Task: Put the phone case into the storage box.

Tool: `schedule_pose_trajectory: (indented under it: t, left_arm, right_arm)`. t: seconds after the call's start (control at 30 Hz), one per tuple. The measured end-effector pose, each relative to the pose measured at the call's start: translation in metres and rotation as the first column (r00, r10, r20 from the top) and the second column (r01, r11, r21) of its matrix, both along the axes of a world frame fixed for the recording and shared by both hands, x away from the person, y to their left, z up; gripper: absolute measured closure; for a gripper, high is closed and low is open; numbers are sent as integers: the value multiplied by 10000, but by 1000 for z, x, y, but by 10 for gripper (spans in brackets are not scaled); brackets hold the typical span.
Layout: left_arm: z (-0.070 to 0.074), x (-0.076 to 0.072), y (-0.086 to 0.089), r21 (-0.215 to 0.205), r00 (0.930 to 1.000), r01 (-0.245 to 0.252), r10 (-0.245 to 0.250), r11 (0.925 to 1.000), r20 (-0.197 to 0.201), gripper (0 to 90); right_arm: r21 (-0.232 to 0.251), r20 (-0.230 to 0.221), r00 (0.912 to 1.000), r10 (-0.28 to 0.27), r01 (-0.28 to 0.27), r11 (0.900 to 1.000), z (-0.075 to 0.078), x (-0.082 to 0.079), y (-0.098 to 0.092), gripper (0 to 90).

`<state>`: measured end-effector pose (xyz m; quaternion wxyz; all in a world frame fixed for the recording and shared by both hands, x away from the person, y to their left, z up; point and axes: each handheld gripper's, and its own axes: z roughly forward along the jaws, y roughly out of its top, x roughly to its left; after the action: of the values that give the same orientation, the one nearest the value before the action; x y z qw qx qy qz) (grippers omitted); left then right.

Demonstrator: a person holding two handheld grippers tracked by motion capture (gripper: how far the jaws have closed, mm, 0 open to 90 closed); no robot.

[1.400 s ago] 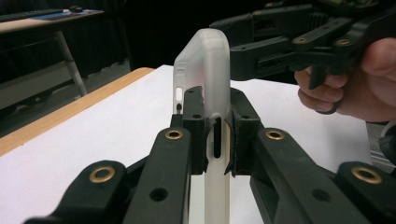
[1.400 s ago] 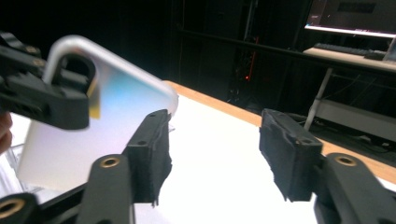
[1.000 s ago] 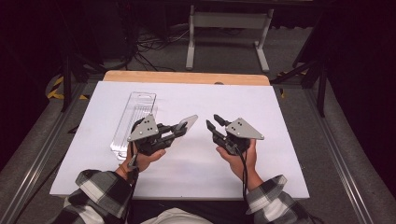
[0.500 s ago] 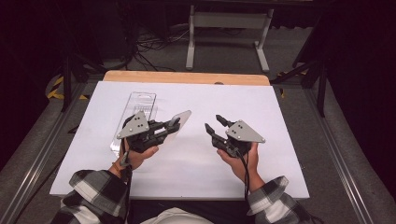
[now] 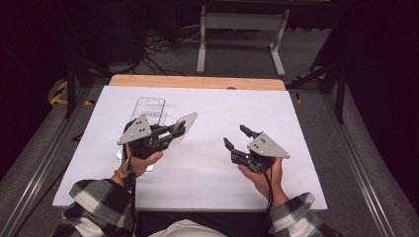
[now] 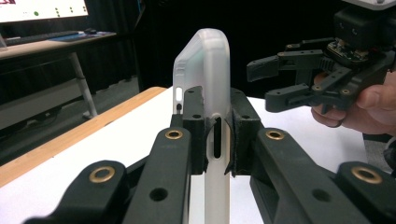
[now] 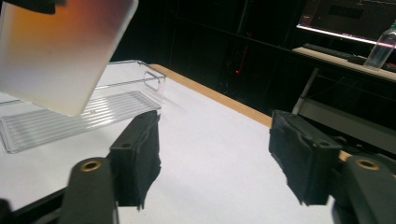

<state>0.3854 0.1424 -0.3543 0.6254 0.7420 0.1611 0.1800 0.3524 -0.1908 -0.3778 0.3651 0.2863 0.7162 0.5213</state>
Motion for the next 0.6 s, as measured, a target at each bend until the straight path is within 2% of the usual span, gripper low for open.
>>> schedule_pose_trajectory:
  t: [0.17, 0.27, 0.37, 0.6]
  left_arm:
    - [1, 0, 3, -154, 9999, -136, 137, 9998, 64, 807]
    - [2, 1, 6, -90, 9998, -183, 183, 9998, 79, 807]
    - [2, 1, 7, -208, 9996, -252, 254, 9995, 121, 807]
    - [3, 1, 8, -168, 9995, -279, 282, 9995, 151, 807]
  right_arm:
    - [3, -35, 10000, -48, 48, 10000, -2, -2, -6, 267]
    - [-16, -64, 10000, -77, 77, 10000, -4, -3, -9, 226]
    - [-50, -58, 9999, -155, 154, 9999, -6, -4, -12, 204]
    - [-169, 36, 9999, -100, 101, 9998, -9, -7, -17, 184]
